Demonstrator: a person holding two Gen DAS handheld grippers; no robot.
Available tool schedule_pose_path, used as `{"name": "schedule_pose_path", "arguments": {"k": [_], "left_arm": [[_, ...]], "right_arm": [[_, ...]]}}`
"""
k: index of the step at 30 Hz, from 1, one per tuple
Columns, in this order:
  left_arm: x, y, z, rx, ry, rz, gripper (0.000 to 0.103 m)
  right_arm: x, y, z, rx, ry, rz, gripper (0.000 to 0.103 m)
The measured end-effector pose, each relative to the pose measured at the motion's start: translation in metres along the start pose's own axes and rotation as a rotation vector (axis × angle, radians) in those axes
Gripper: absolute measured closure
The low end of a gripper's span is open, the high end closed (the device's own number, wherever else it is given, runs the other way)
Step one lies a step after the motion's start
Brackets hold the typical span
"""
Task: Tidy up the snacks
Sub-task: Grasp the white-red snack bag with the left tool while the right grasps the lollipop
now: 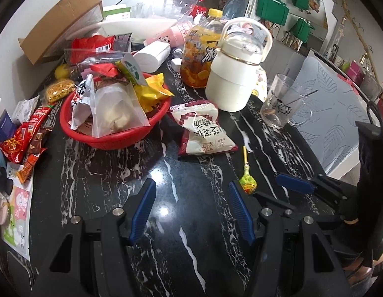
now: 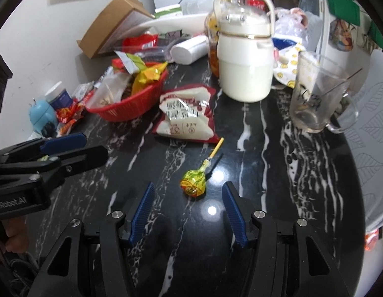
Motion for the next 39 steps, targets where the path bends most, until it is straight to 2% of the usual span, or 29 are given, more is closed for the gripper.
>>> {"name": "schedule_pose_path", "arguments": {"k": [4, 9, 10, 11, 18, 23, 34, 35, 36, 37, 39], "left_arm": [[-0.004, -0.014, 0.006, -0.013, 0.009, 0.015, 0.043], [-0.011, -0.027, 0.009, 0.002, 0.029, 0.022, 0.043], [-0.013, -0.030, 0.008, 0.003, 0.030, 0.025, 0.043], [-0.015, -0.033, 0.008, 0.005, 0.031, 0.029, 0.043], [-0.029, -0.048, 0.000, -0.002, 0.030, 0.014, 0.043], [-0.043, -0.064, -0.011, -0.005, 0.013, -0.002, 0.043], [-0.063, -0.115, -0.017, -0.077, 0.008, 0.078, 0.042], [-0.064, -0.119, -0.016, -0.080, 0.009, 0.080, 0.038], [-0.066, -0.122, -0.016, -0.082, 0.009, 0.081, 0.025], [-0.066, -0.125, -0.016, -0.084, 0.010, 0.089, 0.021], [-0.068, -0.132, -0.017, -0.108, -0.013, 0.095, 0.020]], "right_arm": [[0.000, -0.019, -0.003, -0.021, -0.010, 0.042, 0.047], [0.000, -0.034, -0.007, -0.043, -0.019, 0.070, 0.057], [0.000, -0.036, -0.007, -0.051, -0.021, 0.070, 0.064], [-0.001, -0.038, -0.006, -0.055, -0.018, 0.072, 0.078], [-0.007, -0.041, -0.016, -0.086, -0.020, 0.059, 0.077], [-0.018, -0.036, -0.040, -0.057, -0.045, 0.032, 0.077], [-0.033, -0.038, -0.079, -0.018, -0.076, 0.011, 0.077], [-0.033, -0.038, -0.081, -0.016, -0.077, 0.011, 0.077], [-0.034, -0.039, -0.082, -0.015, -0.079, 0.012, 0.077], [-0.035, -0.042, -0.083, -0.017, -0.082, 0.014, 0.077], [-0.036, -0.046, -0.086, -0.020, -0.089, 0.019, 0.077]]}}
Point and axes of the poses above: each gripper's, at about its wrist camera, not at the fingertips, and y roughly against the way its jaws point, z to its left, x to its underside, the point moved 4 cm from there along -y, roughly the way its jaws point, and after that the axes turned 6 degrees about x, right-handed, at the moved point
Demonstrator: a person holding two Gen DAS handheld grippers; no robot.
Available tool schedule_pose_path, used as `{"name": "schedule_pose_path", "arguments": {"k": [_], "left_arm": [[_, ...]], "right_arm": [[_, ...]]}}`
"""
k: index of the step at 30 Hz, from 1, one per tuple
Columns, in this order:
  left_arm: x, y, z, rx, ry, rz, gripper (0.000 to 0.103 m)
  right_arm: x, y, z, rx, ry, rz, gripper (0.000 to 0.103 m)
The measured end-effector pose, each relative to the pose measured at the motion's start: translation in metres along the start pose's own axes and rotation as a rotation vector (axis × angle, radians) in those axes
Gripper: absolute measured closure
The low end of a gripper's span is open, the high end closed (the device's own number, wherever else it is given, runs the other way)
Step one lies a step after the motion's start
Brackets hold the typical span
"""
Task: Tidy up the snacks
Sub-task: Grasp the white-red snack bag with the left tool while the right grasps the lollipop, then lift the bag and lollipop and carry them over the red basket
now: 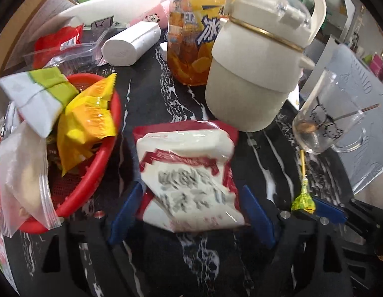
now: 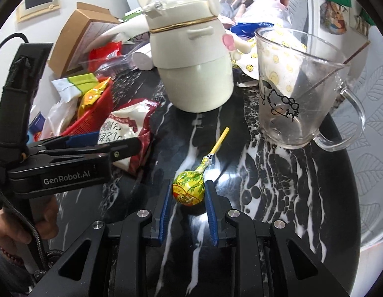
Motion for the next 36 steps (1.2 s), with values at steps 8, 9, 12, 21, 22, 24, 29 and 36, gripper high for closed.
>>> {"name": "schedule_pose_path", "arguments": {"k": [8, 9, 12, 21, 22, 24, 29, 36], "left_arm": [[-0.003, -0.023, -0.010, -0.022, -0.078, 0.049, 0.019], [-0.003, -0.026, -0.009, -0.021, -0.076, 0.057, 0.019], [-0.006, -0.029, -0.008, -0.027, -0.082, 0.052, 0.019], [-0.002, -0.022, -0.012, -0.007, -0.103, 0.030, 0.037], [-0.001, -0.021, -0.013, -0.004, -0.109, 0.033, 0.038], [0.003, -0.019, -0.016, 0.006, -0.123, 0.037, 0.039], [0.021, -0.006, -0.024, 0.031, -0.143, 0.061, 0.039], [0.053, 0.015, -0.028, 0.044, -0.154, 0.093, 0.039]], "right_arm": [[-0.001, -0.006, -0.008, -0.009, -0.013, 0.013, 0.077], [-0.001, -0.007, -0.009, -0.008, -0.014, 0.014, 0.077], [-0.001, -0.009, -0.011, -0.006, -0.021, 0.019, 0.077], [-0.001, -0.008, -0.014, -0.012, -0.024, 0.019, 0.077], [-0.001, -0.008, -0.014, -0.013, -0.024, 0.019, 0.077], [0.000, -0.007, -0.014, -0.014, -0.026, 0.018, 0.077], [0.005, -0.001, -0.012, -0.017, -0.030, 0.014, 0.077], [0.019, 0.012, -0.004, -0.020, -0.028, 0.016, 0.077]]}}
Point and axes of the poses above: each gripper's, at about its wrist camera, not at the fingertips, and y roughly against the way its jaws point, z to its left, x to its underside, the point moved 4 cm from there along -y, roughly the way its jaws point, and after that the axes turned 6 degrees about x, right-handed, at the moved point
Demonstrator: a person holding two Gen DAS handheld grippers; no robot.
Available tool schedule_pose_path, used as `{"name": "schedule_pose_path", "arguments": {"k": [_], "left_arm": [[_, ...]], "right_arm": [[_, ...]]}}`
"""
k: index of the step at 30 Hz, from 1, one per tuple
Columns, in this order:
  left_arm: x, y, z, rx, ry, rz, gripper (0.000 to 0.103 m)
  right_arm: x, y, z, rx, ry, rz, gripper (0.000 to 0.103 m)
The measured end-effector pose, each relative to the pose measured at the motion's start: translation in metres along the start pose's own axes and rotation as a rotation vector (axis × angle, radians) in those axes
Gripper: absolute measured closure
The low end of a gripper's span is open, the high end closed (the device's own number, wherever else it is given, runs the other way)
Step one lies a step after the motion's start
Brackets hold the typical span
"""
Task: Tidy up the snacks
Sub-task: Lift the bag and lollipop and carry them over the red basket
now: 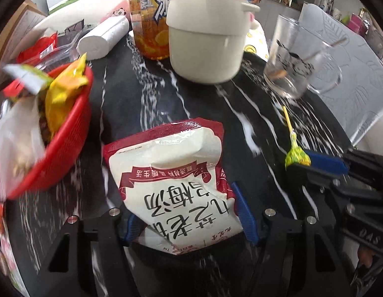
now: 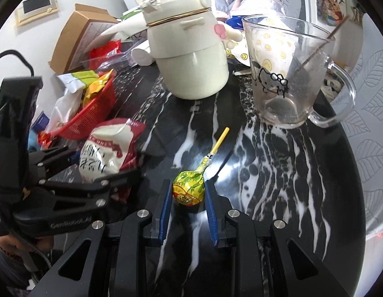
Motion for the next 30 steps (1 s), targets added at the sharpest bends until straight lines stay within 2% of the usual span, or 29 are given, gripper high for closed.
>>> {"name": "schedule_pose_path", "arguments": {"k": [14, 30], "left_arm": [[0.072, 0.044, -0.010, -0.008, 0.011, 0.014, 0.039], [0.119, 0.095, 0.024, -0.034, 0.097, -0.047, 0.039]], "right_arm": [[0.045, 0.024, 0.034, -0.026, 0.029, 0.009, 0.077], [0.081, 0.033, 0.096, -0.112, 0.095, 0.022, 0.077]]}}
Point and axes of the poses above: each gripper's, at about its wrist camera, not at the fingertips, and y roughly against the way its jaws point, z to its left, x to its underside, the point moved 4 cm from there along -y, roughly the way its jaws point, and after that the axes turned 6 degrees about x, right-handed, at the moved point
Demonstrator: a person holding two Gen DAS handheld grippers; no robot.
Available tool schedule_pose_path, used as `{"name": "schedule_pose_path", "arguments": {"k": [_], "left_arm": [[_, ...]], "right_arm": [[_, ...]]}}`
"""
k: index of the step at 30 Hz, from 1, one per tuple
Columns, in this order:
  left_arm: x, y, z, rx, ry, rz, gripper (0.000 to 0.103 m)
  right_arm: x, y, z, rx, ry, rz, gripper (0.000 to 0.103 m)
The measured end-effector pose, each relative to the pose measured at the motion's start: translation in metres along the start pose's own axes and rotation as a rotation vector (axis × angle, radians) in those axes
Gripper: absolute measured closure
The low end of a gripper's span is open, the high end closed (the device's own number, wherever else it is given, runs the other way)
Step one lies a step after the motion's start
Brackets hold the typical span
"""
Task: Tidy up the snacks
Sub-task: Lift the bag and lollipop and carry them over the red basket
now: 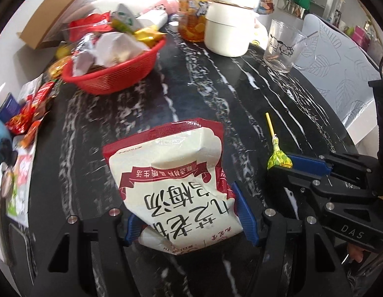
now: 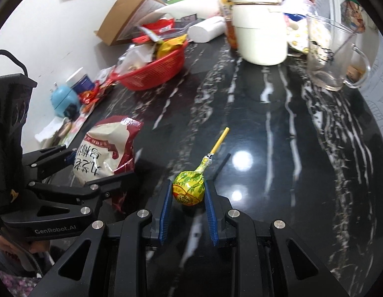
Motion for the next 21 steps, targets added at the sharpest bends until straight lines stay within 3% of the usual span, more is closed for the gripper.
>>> {"name": "schedule_pose_path", "arguments": {"k": [8, 21], "left_arm": [[0.006, 0.025, 0.024, -0.015, 0.052, -0.049, 0.039], [-0.029, 0.070, 0.060, -0.038, 0.110, -0.194, 0.039]], "right_arm": [[-0.005, 0.000, 0.032, -0.052, 0.049, -0.009, 0.077], [-0.055, 0.012, 0.077, -0.117, 0.141, -0.084, 0.077]]}}
Point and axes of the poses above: each gripper's, at about its wrist camera, not at the fingertips, and y roughly against the way its jaws point, z to its left, x to its underside, the point moved 4 cm from there along -y, roughly the way its jaws point, and after that the axes turned 6 degrees about x, right-handed, at the moved point
